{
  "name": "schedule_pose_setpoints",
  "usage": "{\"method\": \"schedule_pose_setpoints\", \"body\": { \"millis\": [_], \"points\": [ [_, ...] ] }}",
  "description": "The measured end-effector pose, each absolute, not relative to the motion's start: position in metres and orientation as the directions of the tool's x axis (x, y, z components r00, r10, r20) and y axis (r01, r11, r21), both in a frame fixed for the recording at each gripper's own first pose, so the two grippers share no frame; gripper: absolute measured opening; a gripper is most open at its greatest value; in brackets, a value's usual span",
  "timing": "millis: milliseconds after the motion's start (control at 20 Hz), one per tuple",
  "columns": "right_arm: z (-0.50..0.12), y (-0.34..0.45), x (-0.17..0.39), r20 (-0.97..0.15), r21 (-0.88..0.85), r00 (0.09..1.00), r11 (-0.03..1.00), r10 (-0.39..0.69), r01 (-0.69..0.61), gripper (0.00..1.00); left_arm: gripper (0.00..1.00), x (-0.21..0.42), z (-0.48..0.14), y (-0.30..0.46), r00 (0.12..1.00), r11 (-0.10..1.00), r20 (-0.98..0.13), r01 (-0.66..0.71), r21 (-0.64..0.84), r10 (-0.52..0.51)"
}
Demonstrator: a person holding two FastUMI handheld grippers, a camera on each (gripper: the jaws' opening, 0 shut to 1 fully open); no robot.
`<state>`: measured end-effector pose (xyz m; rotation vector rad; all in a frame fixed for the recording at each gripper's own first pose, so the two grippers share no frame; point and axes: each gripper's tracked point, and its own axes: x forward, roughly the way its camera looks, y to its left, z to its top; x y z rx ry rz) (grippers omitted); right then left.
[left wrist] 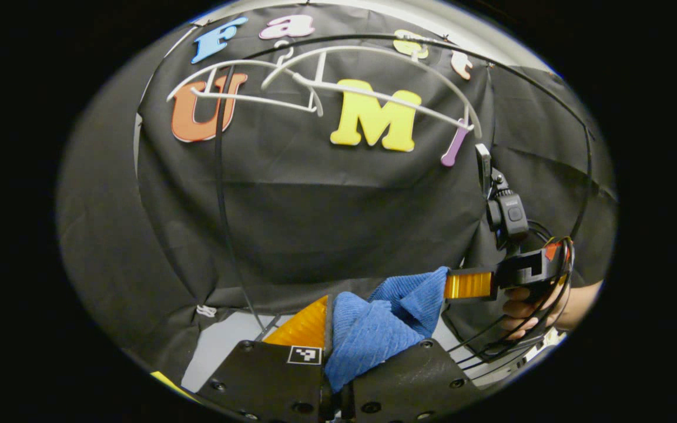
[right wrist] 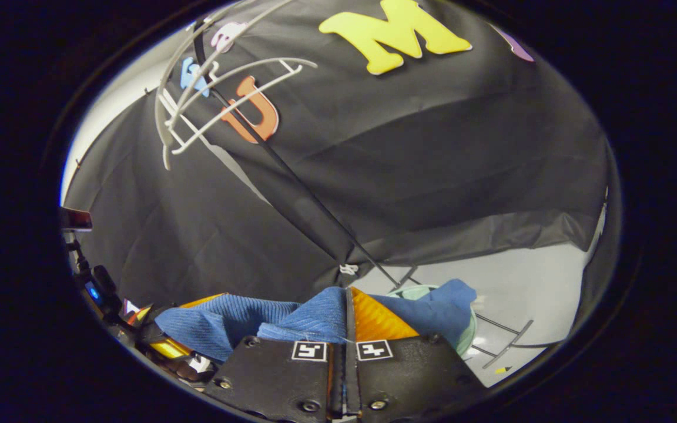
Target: Grasp the clothes on the hanger with both hands and then place them into the laundry hamper below.
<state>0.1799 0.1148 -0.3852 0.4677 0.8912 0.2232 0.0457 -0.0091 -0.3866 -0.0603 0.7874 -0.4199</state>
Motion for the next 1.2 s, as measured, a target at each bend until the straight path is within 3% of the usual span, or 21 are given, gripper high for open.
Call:
{"method": "schedule_pose_setpoints", "body": {
  "millis": [550,650,750,800,850,950,1000,1050,1100,1150,1200],
  "points": [
    [-0.515,0.102,0.17,-0.889,0.311,0.372,0.948,0.267,0.063,0.06,0.07,0.056,-0.48,-0.006,0.52,0.964,-0.812,0.17,-0.205,-0.264],
    [-0.525,0.094,0.161,-0.911,0.284,0.323,0.958,0.255,0.045,0.16,0.08,0.057,-0.494,0.0,0.485,0.978,-0.85,0.131,-0.162,-0.206],
    [-0.531,0.077,0.151,-0.932,0.242,0.289,0.969,0.22,0.042,0.37,0.14,0.042,-0.511,0.009,0.415,0.987,-0.896,0.104,-0.124,-0.157],
    [-0.534,0.068,0.147,-0.939,0.223,0.279,0.974,0.203,0.041,0.43,0.26,0.036,-0.516,0.012,0.391,0.988,-0.908,0.093,-0.125,-0.152],
    [-0.534,0.06,0.143,-0.944,0.203,0.272,0.978,0.186,0.038,0.44,0.29,0.027,-0.518,0.011,0.362,0.987,-0.919,0.086,-0.134,-0.156],
    [-0.534,0.04,0.131,-0.953,0.165,0.261,0.986,0.153,0.025,0.52,0.59,0.015,-0.517,0.011,0.346,0.987,-0.925,0.09,-0.133,-0.156],
    [-0.533,0.034,0.125,-0.955,0.148,0.263,0.989,0.138,0.018,0.65,0.73,0.013,-0.521,0.014,0.346,0.988,-0.926,0.093,-0.124,-0.149],
    [-0.53,0.029,0.123,-0.956,0.125,0.27,0.992,0.118,0.012,0.67,0.88,0.009,-0.522,0.014,0.345,0.988,-0.927,0.094,-0.125,-0.15],
    [-0.53,0.024,0.125,-0.954,0.104,0.282,0.995,0.098,0.006,0.67,0.89,0.005,-0.523,0.014,0.34,0.987,-0.928,0.091,-0.129,-0.153],
    [-0.525,0.02,0.128,-0.95,0.086,0.301,0.996,0.082,0.0,0.67,0.83,0.002,-0.523,0.014,0.334,0.987,-0.93,0.085,-0.133,-0.154],
    [-0.518,0.019,0.131,-0.944,0.074,0.321,0.997,0.072,-0.005,0.66,0.94,0.0,-0.523,0.016,0.329,0.988,-0.932,0.078,-0.136,-0.154]
  ]
}}
